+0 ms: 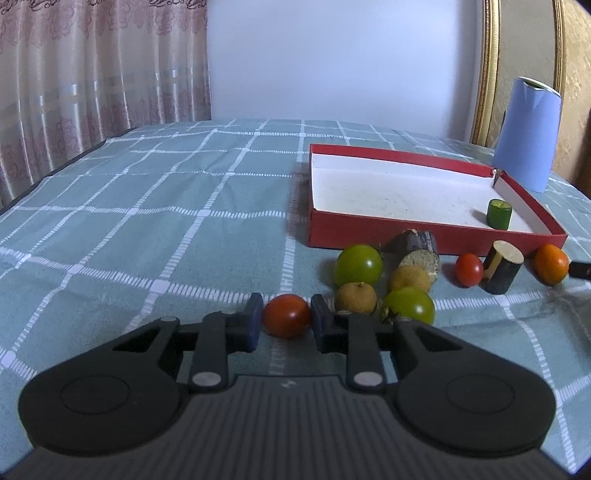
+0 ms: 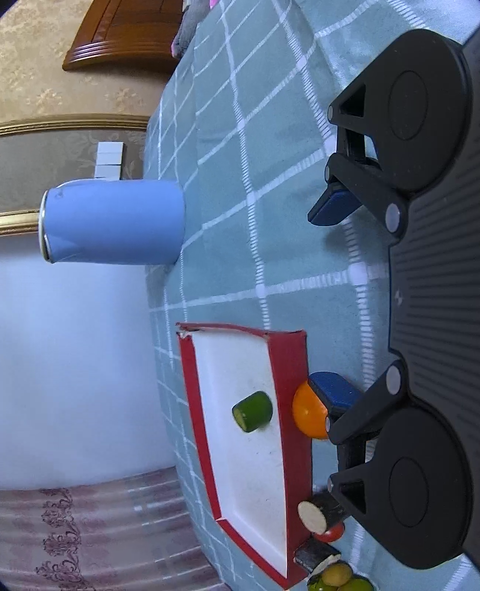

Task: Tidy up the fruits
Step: 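Carry the cherry tomato into the red tray and open the left gripper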

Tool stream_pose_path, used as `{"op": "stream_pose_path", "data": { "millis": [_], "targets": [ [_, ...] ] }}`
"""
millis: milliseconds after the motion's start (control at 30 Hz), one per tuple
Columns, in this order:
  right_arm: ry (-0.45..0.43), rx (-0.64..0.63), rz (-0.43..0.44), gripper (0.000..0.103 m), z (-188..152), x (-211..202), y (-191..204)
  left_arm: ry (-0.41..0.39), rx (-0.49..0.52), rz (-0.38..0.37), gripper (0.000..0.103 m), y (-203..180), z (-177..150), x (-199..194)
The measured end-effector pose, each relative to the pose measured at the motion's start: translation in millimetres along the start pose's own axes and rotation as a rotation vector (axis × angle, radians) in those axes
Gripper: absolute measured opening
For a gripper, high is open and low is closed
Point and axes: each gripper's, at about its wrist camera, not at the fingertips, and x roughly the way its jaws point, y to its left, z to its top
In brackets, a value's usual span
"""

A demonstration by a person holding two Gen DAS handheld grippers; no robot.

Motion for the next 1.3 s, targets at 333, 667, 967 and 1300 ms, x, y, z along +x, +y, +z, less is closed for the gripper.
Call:
{"op": "stream_pose_path", "data": {
  "millis": [333, 667, 967, 1300],
  "targets": [
    [0.074, -0.059, 0.01, 0.094, -3, 10, 9, -0.001, -0.022, 0.0, 0.025, 2, 2, 0],
    [0.074, -0.053, 0.017, 0.095, -2, 9, 8, -0.074, -0.022, 0.005, 0.025, -6, 15, -13],
    [0.075, -0.056, 0.014, 0.095, -2, 10, 8, -0.103, 0.066, -0.08, 0.025, -56, 69, 18],
    [0.075, -0.056, 0.014, 0.095, -2, 9, 8, 0.04, 0.133, -0.024, 0.025, -96, 85, 94]
  ]
}}
